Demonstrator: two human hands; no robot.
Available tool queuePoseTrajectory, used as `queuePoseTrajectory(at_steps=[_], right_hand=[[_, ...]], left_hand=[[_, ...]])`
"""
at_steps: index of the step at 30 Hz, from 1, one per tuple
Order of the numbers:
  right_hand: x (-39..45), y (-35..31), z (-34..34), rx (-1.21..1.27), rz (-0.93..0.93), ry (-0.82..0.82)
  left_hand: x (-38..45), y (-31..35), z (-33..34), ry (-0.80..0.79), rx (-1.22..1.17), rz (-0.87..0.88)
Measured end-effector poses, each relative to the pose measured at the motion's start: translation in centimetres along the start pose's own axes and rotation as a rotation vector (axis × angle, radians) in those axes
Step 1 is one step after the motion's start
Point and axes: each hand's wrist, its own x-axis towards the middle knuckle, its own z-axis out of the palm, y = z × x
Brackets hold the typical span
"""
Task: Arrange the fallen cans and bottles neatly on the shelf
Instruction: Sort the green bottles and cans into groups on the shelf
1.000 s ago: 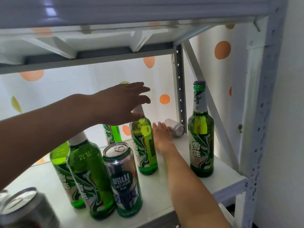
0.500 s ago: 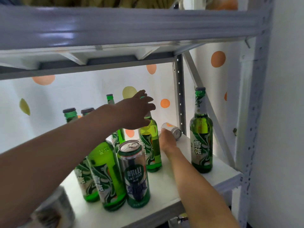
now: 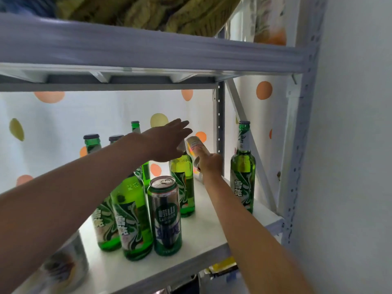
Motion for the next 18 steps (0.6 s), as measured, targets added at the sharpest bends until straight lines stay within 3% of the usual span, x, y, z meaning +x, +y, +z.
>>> queuePoseTrajectory(at_steps=[10, 15, 18], right_hand=[[-4.6, -6.9, -1.5, 0.094, -0.248, 0.101], [-7.5, -9.9, -4.2, 0.027, -0.386, 0.055], [-8.9, -11.1, -6.4, -0.048, -0.454, 0.016]], left_hand=[[0.1, -0.8, 0.2, 0.117, -0.331, -0.068], [-0.7, -1.1, -0.7, 0.232, -0.426, -0.111], [-2.0, -0.1, -1.6, 0.330, -0.457, -0.050]])
